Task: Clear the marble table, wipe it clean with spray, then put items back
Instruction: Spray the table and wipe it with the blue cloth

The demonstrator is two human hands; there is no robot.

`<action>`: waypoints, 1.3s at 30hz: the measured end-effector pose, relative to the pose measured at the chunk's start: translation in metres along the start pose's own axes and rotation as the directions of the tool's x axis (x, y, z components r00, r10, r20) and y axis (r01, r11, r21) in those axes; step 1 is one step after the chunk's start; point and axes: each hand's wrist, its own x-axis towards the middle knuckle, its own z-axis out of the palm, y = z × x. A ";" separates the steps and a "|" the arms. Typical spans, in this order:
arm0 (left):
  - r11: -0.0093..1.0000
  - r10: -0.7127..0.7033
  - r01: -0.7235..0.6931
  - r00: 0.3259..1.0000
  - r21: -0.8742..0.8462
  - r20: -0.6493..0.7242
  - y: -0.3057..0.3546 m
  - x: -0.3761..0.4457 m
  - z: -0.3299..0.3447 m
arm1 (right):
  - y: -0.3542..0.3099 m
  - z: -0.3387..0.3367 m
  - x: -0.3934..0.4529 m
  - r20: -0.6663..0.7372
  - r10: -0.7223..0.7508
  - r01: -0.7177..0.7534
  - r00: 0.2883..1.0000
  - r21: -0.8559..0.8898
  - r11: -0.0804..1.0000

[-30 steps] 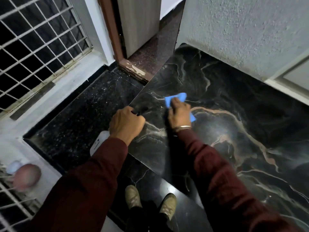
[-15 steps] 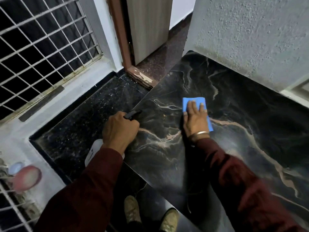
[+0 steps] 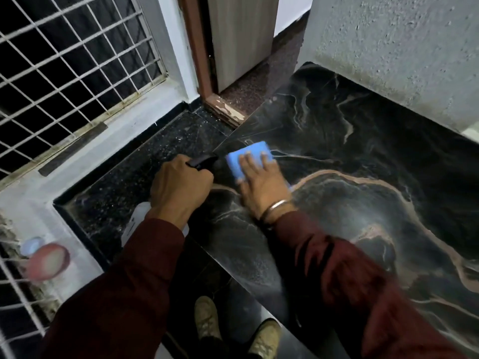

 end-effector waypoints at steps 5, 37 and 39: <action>1.000 0.001 -0.001 1.000 -0.023 -0.020 -0.014 0.001 -0.007 | -0.011 -0.012 -0.083 0.181 -0.463 0.437 0.868 0.168 0.884; 0.992 0.109 -0.106 0.993 -0.062 0.048 -0.006 -0.044 0.006 | 0.017 -0.030 -0.154 0.201 -0.441 0.428 0.875 0.105 0.898; 0.990 0.134 -0.131 0.989 -0.043 0.055 -0.009 -0.052 0.004 | 0.061 -0.033 -0.152 0.176 -0.286 0.280 0.942 0.054 0.958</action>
